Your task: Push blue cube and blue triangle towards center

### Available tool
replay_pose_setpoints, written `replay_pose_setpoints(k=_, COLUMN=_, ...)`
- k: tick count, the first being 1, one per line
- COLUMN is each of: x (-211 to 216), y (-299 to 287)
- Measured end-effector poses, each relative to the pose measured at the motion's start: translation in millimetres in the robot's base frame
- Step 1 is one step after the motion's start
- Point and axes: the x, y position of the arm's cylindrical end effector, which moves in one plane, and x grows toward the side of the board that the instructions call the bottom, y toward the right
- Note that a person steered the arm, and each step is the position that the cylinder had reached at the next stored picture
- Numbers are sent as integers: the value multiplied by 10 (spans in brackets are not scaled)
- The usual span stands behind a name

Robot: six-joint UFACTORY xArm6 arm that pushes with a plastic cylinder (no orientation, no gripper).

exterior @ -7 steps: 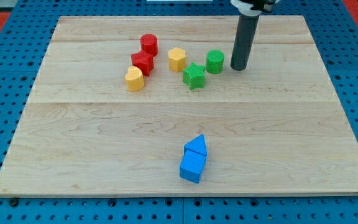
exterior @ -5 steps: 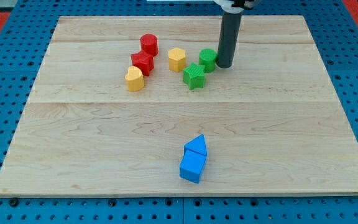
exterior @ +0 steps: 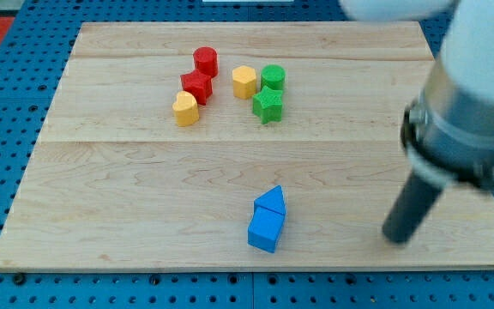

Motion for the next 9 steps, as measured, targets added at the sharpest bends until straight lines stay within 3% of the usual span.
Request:
replay_pose_setpoints(k=3, x=5, y=-871)
replay_pose_setpoints(k=4, x=5, y=-1631)
replay_pose_setpoints(k=6, x=-220, y=-1127)
replay_pose_setpoints(k=9, x=-212, y=-1084)
